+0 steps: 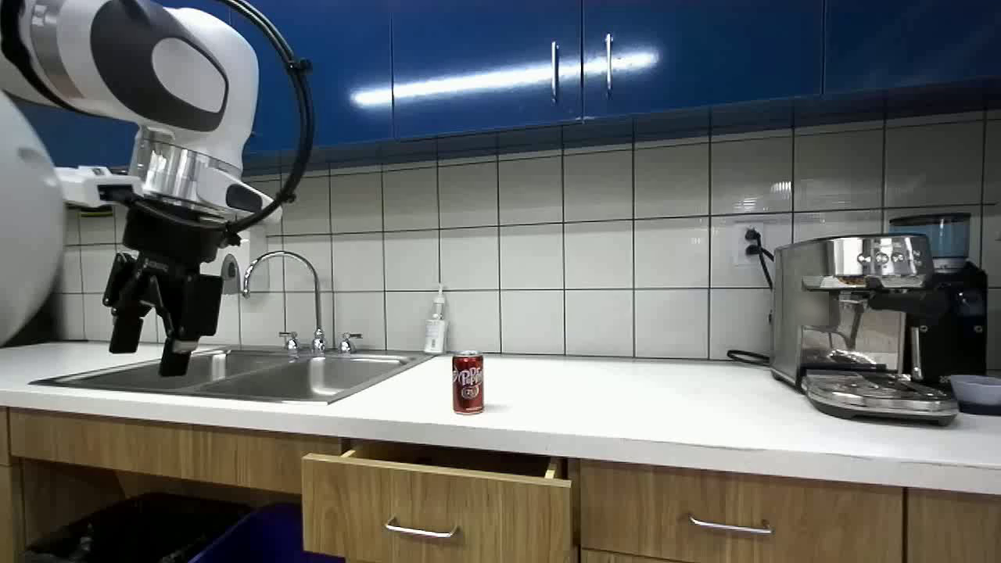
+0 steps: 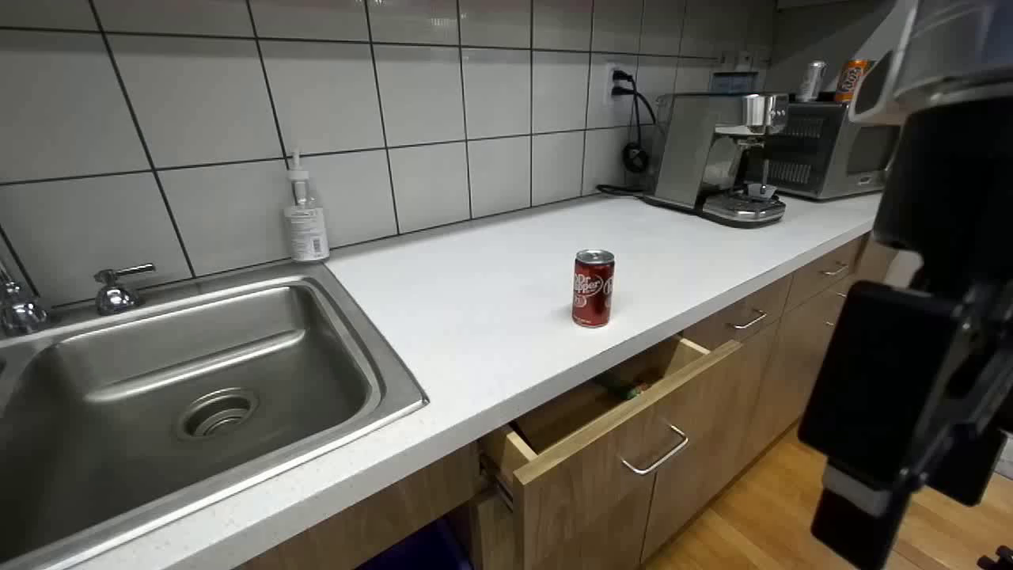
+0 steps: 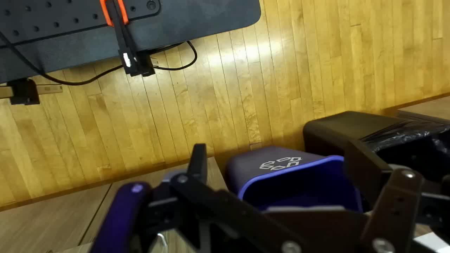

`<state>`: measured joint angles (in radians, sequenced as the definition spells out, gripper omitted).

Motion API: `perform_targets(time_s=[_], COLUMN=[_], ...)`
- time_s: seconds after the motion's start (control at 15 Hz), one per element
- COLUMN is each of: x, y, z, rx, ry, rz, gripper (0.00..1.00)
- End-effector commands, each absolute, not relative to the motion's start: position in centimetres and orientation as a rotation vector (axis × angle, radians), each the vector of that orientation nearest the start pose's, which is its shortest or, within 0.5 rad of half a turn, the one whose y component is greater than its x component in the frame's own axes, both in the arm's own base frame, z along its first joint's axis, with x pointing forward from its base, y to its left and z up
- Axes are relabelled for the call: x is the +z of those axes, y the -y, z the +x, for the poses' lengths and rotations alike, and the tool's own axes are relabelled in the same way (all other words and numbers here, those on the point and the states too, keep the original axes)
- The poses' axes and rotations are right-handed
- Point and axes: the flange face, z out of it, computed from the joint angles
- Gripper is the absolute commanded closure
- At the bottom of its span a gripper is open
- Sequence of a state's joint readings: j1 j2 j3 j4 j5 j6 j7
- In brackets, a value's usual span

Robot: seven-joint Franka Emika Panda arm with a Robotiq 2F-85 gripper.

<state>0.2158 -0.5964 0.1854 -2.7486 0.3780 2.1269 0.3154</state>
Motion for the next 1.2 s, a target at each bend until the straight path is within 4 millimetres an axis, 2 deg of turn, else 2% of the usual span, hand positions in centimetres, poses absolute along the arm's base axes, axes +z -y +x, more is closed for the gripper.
perform_targets(time_s=[0.0,0.93,1.13], x=[38.78,38.78,38.67], y=[-14.5,-14.5,-13.98], z=[31.33,31.33,31.57], rx=[0.139,0.139,0.132], ry=[-0.224,-0.224,-0.228], rz=[-2.936,-2.936,-2.951], gripper=[0.0,0.0,0.0])
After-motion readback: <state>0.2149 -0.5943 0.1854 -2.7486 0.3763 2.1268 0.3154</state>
